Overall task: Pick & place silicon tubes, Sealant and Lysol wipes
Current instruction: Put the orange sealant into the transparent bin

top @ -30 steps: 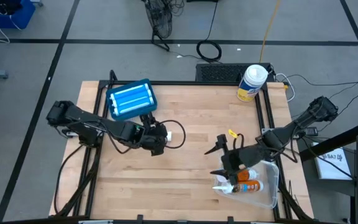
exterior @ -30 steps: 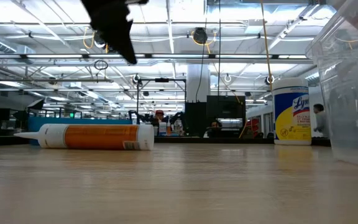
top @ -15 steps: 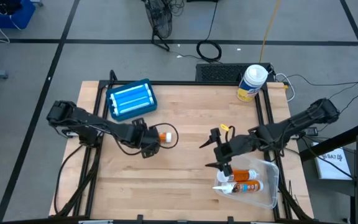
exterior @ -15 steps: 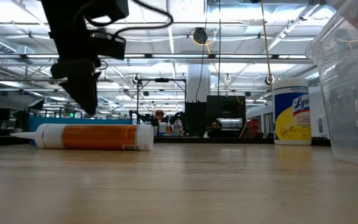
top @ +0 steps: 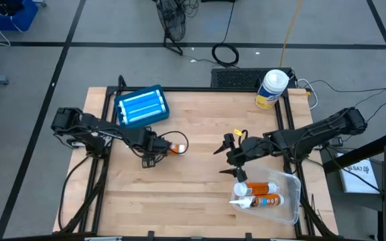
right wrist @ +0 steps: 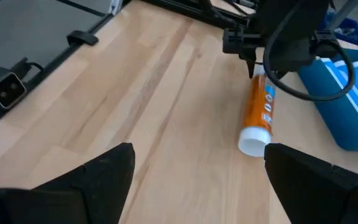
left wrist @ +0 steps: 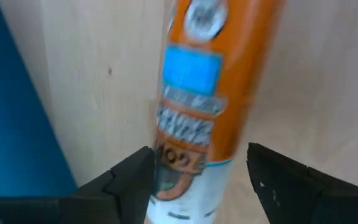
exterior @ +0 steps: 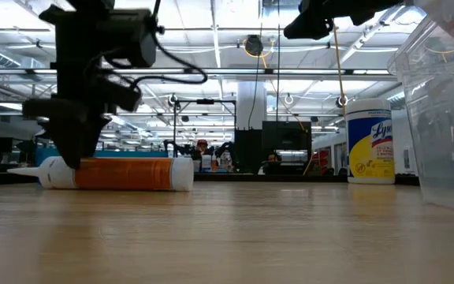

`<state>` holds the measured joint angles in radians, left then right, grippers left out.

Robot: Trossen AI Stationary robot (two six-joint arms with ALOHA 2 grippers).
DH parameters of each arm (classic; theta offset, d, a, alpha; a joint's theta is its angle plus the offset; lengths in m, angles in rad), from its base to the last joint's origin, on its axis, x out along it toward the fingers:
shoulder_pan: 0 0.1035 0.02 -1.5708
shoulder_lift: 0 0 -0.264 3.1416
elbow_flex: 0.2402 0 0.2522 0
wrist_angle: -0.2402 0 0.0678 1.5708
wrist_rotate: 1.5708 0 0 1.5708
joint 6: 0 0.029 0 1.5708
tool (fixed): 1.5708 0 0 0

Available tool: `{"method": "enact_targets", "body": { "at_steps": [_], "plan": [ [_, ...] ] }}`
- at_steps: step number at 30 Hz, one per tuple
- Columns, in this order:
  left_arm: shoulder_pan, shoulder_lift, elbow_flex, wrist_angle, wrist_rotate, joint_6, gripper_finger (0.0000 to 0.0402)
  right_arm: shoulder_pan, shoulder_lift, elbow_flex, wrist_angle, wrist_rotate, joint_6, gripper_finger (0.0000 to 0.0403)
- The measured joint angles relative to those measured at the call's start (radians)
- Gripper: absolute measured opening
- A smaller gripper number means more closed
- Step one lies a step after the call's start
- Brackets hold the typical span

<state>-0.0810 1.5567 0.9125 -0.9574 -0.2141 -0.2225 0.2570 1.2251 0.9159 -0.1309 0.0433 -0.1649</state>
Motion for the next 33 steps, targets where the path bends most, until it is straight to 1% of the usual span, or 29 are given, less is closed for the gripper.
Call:
{"method": "enact_targets", "body": {
  "at_steps": [4,8,10,12,13,16,17,18,20,23,27,30,33],
  "plan": [
    [0.02,-0.004,-0.071,0.061,0.028,0.006,0.0251,-0.01,0.0,-0.007,0.0,-0.025,-0.009,0.0334],
    [0.026,-0.008,-0.142,0.149,0.01,0.01,0.0253,-0.02,0.0,-0.007,0.001,-0.065,-0.012,0.0334],
    [0.024,-0.004,-0.163,0.17,-0.028,-0.026,0.0259,-0.023,0.0,-0.007,0.001,-0.073,-0.012,0.0334],
    [0.022,0.0,-0.17,0.189,-0.029,-0.098,0.0265,-0.023,0.0,-0.007,0.002,-0.072,-0.012,0.0334],
    [0.021,-0.001,-0.176,0.197,-0.016,-0.113,0.0269,-0.023,0.0,-0.007,0.002,-0.073,-0.012,0.0334],
    [0.021,-0.004,-0.196,0.272,0.111,-0.121,0.0274,-0.023,0.0,-0.007,0.001,-0.073,-0.012,0.0334],
    [0.018,-0.004,-0.202,0.301,0.135,-0.12,0.0273,-0.023,0.0,-0.007,0.001,-0.073,-0.012,0.0334],
    [0.015,-0.004,-0.21,0.334,0.151,-0.127,0.0272,-0.023,0.0,-0.007,0.001,-0.073,-0.012,0.0334],
    [0.012,-0.004,-0.216,0.374,0.15,-0.139,0.0267,-0.023,0.0,-0.007,0.001,-0.073,-0.012,0.0334],
    [0.006,-0.003,-0.214,0.398,0.122,-0.158,0.0251,-0.023,0.0,-0.007,0.001,-0.072,-0.011,0.0334],
    [-0.008,0.0,-0.19,0.383,0.097,-0.156,0.0223,-0.023,0.0,-0.007,0.005,-0.071,-0.012,0.0334],
    [-0.028,0.006,-0.148,0.365,0.077,-0.12,0.0223,-0.029,0.0,-0.007,0.01,-0.07,-0.012,0.0334],
    [-0.061,0.008,-0.078,0.329,0.055,-0.078,0.0222,-0.046,0.0,-0.007,0.009,-0.066,-0.005,0.0334]
  ]
}}
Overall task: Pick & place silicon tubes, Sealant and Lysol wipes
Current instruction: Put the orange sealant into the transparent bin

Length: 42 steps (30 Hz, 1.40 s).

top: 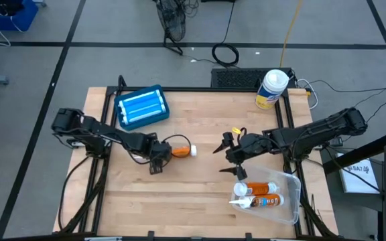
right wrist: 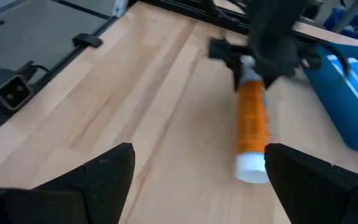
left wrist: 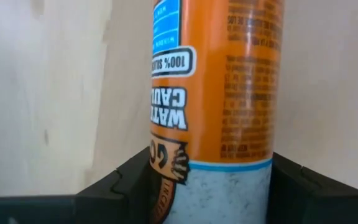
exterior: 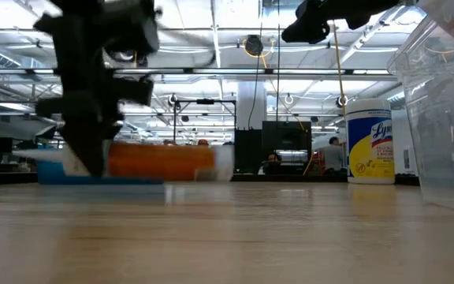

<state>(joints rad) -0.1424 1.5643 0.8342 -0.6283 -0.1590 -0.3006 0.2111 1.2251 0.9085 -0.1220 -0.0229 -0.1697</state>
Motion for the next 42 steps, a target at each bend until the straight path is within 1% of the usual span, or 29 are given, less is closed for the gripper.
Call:
{"method": "enact_targets", "body": {
  "at_steps": [3,5,7,11,15,17,21,25,30,33,37,42],
  "plan": [
    [-0.033,-0.003,0.079,-0.044,-0.02,0.037,0.0222,-0.022,0.0,0.0,0.004,0.002,0.011,0.0334],
    [-0.052,-0.002,0.134,-0.104,-0.076,0.041,0.0222,-0.038,0.002,0.0,0.03,0.009,0.012,0.0334],
    [-0.065,-0.003,0.189,-0.176,-0.141,0.037,0.0222,-0.049,0.022,0.0,0.086,0.039,0.021,0.0334],
    [-0.077,-0.004,0.3,-0.296,-0.237,0.015,0.0221,-0.056,0.101,0.0,0.189,0.066,-0.05,0.0334],
    [-0.077,-0.004,0.378,-0.39,-0.281,-0.001,0.0221,-0.054,0.207,0.0,0.334,0.079,-0.136,0.0334],
    [-0.077,-0.006,0.401,-0.408,-0.286,-0.002,0.0221,-0.056,0.253,0.0,0.399,0.088,-0.163,0.0334],
    [-0.077,-0.006,0.41,-0.456,-0.281,-0.045,0.0221,-0.066,0.322,0.0,0.518,0.18,-0.22,0.0334],
    [-0.083,-0.006,0.41,-0.48,-0.267,-0.094,0.0221,-0.086,0.378,0.008,0.586,0.204,-0.248,0.0334],
    [-0.083,-0.006,0.411,-0.494,-0.245,-0.124,0.0221,-0.109,0.451,0.084,0.58,0.206,-0.26,0.0334],
    [-0.083,-0.006,0.411,-0.499,-0.222,-0.129,0.0221,-0.124,0.506,0.147,0.528,0.206,-0.274,0.0334],
    [-0.096,-0.006,0.411,-0.496,-0.222,-0.13,0.0221,-0.138,0.575,0.222,0.474,0.206,-0.293,0.0334],
    [-0.124,-0.006,0.412,-0.5,-0.222,-0.136,0.0218,-0.144,0.622,0.247,0.458,0.205,-0.309,0.0334]
  ]
}}
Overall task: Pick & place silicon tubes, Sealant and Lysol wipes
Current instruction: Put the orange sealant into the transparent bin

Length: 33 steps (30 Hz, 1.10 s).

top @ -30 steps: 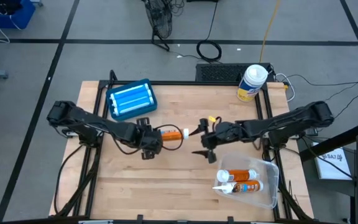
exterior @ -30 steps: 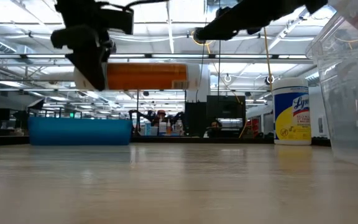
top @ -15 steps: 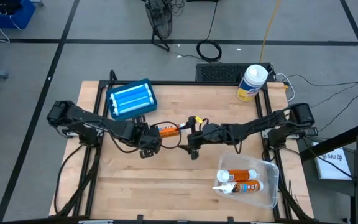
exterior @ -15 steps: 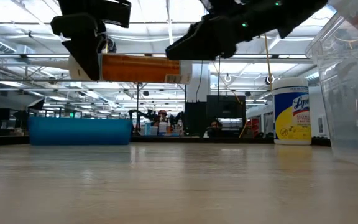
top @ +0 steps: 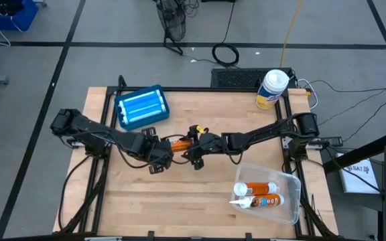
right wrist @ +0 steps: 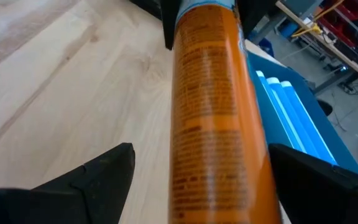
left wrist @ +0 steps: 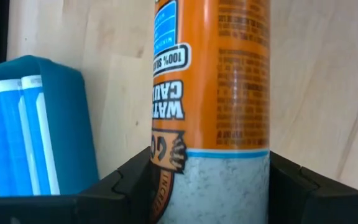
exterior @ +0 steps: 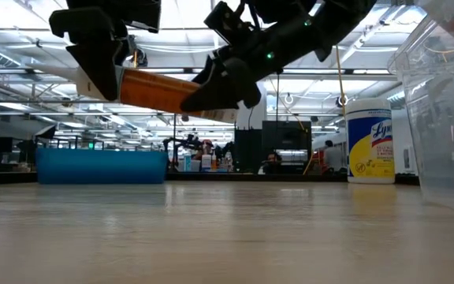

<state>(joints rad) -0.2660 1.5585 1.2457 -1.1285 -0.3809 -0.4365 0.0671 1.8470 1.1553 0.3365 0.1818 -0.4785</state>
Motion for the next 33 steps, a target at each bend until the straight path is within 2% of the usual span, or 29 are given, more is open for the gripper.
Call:
{"method": "enact_targets", "body": {
  "at_steps": [6,13,22,24,29,31,33],
  "plan": [
    [-0.016,0.0,0.0,0.002,-0.003,-0.014,0.0218,-0.002,-0.002,0.002,0.002,0.001,0.017,0.0312],
    [-0.027,0.0,0.0,0.011,-0.005,-0.02,0.0218,-0.008,-0.004,0.002,-0.012,0.0,0.018,0.0191],
    [-0.041,0.0,0.0,0.024,-0.005,-0.031,0.0215,-0.012,-0.005,0.002,-0.027,-0.001,0.021,0.0191],
    [-0.038,0.0,0.0,0.028,0.017,-0.051,0.0237,-0.012,-0.01,0.002,-0.029,-0.006,0.029,0.0191],
    [-0.042,-0.003,0.002,0.039,0.104,-0.063,0.0342,-0.012,-0.025,0.0,-0.05,-0.012,0.043,0.0191],
    [-0.048,-0.003,0.002,0.039,0.101,-0.054,0.0375,-0.013,-0.027,0.0,-0.052,-0.01,0.044,0.0191],
    [-0.051,-0.003,0.013,0.037,0.085,-0.044,0.039,-0.015,-0.028,0.0,-0.063,-0.009,0.056,0.0191]
  ]
}}
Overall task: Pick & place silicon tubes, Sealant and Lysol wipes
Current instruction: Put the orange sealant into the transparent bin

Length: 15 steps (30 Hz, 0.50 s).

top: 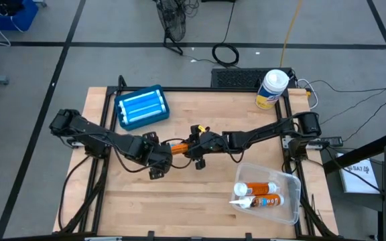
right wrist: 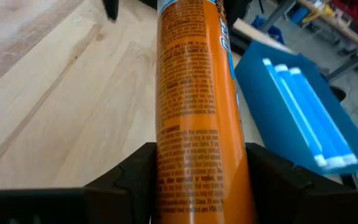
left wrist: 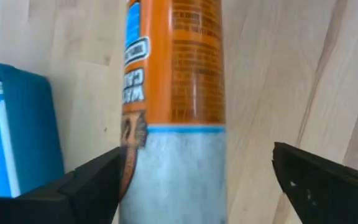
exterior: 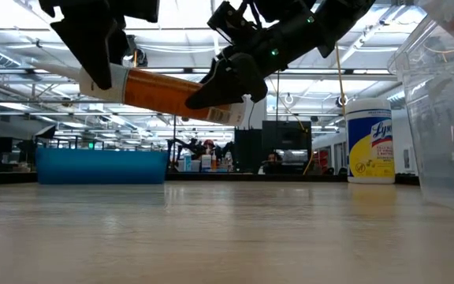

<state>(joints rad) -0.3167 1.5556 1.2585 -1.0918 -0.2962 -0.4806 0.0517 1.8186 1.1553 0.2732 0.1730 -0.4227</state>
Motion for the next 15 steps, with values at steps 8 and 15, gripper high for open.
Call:
{"method": "enact_targets", "body": {
  "at_steps": [8,15],
  "plan": [
    [-0.056,-0.015,0.116,0.068,-0.241,0.127,0.0352,-0.028,-0.01,-0.001,-0.11,0.036,0.054,0.0191],
    [-0.095,-0.24,0.031,0.35,-0.276,0.371,0.0331,-0.068,-0.12,-0.001,-0.234,0.01,0.101,0.0191]
  ]
}}
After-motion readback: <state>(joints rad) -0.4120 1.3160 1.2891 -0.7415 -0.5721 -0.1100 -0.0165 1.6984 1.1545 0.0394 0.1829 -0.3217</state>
